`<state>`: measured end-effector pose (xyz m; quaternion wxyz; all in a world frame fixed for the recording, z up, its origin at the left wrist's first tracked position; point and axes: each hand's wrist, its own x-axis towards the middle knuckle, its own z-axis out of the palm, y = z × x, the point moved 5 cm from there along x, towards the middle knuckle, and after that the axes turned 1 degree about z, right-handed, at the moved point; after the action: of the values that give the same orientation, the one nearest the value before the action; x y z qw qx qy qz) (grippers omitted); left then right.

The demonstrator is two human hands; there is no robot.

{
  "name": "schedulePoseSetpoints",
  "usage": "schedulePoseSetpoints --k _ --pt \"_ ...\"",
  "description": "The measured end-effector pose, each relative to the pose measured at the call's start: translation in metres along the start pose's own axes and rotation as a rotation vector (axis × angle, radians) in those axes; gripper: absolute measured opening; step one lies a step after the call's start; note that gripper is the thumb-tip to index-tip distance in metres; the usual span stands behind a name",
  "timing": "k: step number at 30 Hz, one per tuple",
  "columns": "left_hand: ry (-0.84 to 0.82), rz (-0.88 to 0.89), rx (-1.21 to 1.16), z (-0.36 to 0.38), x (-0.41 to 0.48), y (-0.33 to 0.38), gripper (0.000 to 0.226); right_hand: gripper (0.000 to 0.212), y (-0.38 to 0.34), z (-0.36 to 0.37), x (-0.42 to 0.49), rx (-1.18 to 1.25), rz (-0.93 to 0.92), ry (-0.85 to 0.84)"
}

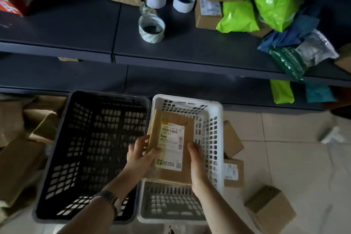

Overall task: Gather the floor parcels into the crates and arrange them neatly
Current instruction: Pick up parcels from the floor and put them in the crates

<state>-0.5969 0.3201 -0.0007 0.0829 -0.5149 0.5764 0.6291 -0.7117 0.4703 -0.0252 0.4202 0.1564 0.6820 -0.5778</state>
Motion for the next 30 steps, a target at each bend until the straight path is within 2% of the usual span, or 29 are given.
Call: schedulePoseSetpoints --k 2,3,5,9,11,13,18,20,24,30 --pt "0.022 0.016 -0.026 0.031 0.011 0.004 0.053 0.017 -0.012 -0.025 0.015 -0.050 -0.049 -0.005" --pt "0.026 0.026 -0.022 0.046 0.018 0.005 0.050 0.015 -0.018 -0.034 0.020 -0.062 -0.062 -0.003" --pt "0.045 0.061 -0.009 0.068 0.027 0.009 0.052 0.018 -0.025 -0.046 0.032 -0.080 -0.082 -0.010" --pt "0.203 0.032 0.050 0.081 0.039 0.005 0.059 0.047 -0.040 -0.049 0.041 -0.154 -0.214 -0.077" --pt "0.263 -0.049 0.057 0.076 0.037 -0.005 0.052 0.044 -0.040 -0.053 0.038 -0.183 -0.226 -0.101" --pt "0.283 -0.093 0.042 0.069 0.033 -0.018 0.043 0.033 -0.038 -0.057 0.034 -0.213 -0.242 -0.088" --pt "0.302 -0.049 0.052 0.029 0.014 -0.035 0.026 0.029 -0.026 -0.048 0.024 -0.316 -0.199 -0.080" --pt "0.327 -0.055 0.024 0.010 0.008 -0.036 0.021 0.036 -0.024 -0.035 0.016 -0.372 -0.167 -0.106" --pt "0.367 -0.068 -0.086 -0.031 -0.002 -0.034 0.023 0.025 -0.019 0.013 0.001 -0.465 -0.119 -0.224" --pt "0.422 0.012 -0.260 -0.111 -0.008 -0.035 0.024 0.023 -0.008 0.131 -0.025 -0.565 -0.155 -0.371"
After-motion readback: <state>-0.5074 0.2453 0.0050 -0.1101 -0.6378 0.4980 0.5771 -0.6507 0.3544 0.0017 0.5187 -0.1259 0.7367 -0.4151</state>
